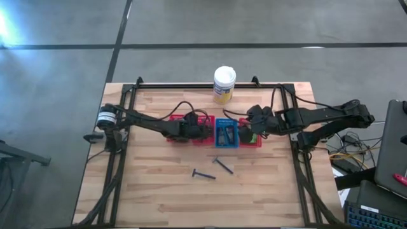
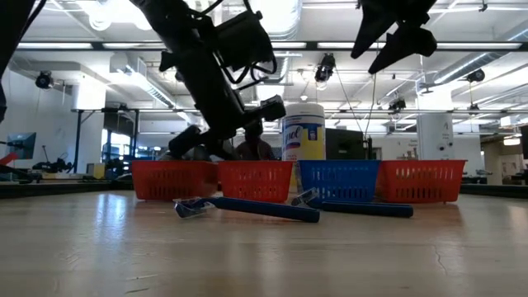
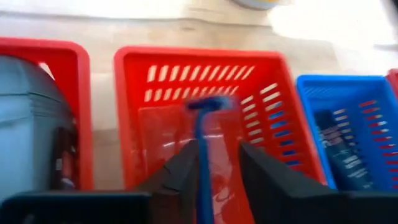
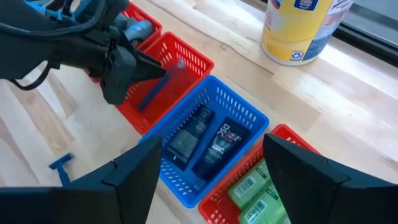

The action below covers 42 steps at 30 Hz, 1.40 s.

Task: Pick & Place Travel size toiletries
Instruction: Put the blue razor into the middle left red bin

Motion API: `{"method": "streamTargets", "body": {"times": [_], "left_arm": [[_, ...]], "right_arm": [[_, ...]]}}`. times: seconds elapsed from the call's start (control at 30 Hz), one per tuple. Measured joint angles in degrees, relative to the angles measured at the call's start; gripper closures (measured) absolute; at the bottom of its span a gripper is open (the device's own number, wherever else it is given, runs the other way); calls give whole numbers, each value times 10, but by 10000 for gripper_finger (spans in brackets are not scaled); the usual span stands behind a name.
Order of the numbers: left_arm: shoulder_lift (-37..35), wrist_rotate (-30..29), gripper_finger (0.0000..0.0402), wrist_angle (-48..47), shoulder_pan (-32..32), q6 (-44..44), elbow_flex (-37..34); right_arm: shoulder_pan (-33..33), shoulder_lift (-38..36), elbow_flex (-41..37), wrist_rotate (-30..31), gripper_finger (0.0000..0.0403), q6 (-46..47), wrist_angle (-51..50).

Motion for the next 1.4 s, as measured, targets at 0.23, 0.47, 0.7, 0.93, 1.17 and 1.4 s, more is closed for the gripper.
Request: {"method": "streamTargets", "body": {"times": [0.23, 0.47, 0.7, 0.93, 1.17, 1.4], "left_arm": [[-8, 42, 216, 4, -4, 21, 12], [-48, 48, 208, 26, -69, 326, 88], [-51, 224, 207, -47, -195, 647, 121], [20, 220, 206, -75, -233, 681, 102], [41, 225, 206, -99, -221, 693, 104], [68, 244, 206, -110, -207, 702, 104]], "right_arm": [[1, 0, 0, 0, 147, -6, 0], [1, -1, 0, -22, 153, -34, -1], [13, -7, -5, -35, 132, -62, -18], [14, -7, -13, -37, 111, -58, -14], [16, -7, -14, -54, 99, -44, -14], [19, -7, -15, -53, 92, -36, -15]]}}
